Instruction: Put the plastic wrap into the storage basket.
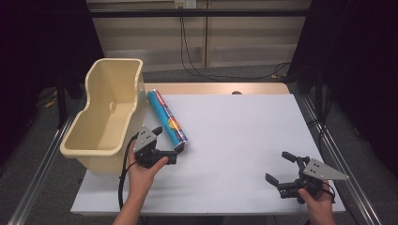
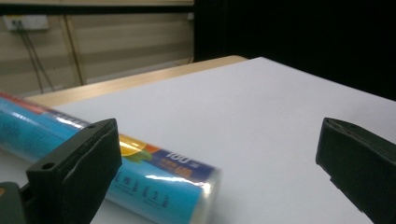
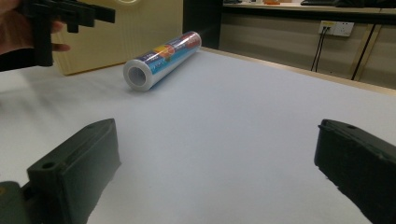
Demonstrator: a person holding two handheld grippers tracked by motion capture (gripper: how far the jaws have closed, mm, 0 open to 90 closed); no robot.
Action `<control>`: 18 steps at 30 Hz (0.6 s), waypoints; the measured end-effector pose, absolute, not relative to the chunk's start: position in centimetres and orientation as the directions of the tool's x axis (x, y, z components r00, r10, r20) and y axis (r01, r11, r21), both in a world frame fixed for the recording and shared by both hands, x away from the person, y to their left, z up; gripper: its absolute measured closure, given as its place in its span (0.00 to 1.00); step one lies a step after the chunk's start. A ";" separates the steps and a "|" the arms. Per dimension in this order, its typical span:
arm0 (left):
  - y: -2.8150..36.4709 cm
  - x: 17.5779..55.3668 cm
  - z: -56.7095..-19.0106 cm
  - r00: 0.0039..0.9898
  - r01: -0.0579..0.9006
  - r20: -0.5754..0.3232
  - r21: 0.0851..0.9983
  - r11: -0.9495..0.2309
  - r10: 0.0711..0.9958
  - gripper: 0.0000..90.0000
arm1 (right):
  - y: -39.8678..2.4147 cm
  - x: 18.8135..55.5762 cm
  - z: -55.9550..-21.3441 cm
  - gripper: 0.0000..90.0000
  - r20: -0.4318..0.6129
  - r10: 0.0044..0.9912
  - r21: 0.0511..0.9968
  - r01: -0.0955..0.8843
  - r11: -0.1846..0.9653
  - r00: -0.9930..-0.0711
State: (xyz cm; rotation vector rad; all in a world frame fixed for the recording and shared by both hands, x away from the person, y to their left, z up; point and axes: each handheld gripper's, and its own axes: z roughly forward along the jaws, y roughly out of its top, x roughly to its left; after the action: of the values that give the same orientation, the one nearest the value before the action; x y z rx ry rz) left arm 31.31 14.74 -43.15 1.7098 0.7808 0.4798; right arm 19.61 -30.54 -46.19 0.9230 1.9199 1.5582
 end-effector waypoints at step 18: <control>11.8 39.3 -43.6 0.489 0.535 -0.110 0.821 -0.198 0.865 0.01 | -30.3 19.6 -46.1 0.00 0.037 0.749 0.976 0.186 0.116 -0.661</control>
State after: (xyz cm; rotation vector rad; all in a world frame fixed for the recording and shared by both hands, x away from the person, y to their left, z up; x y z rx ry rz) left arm 39.32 11.78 -43.60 1.8720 1.1664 0.4825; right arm 19.63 -30.29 -46.05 0.9050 1.9281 1.5734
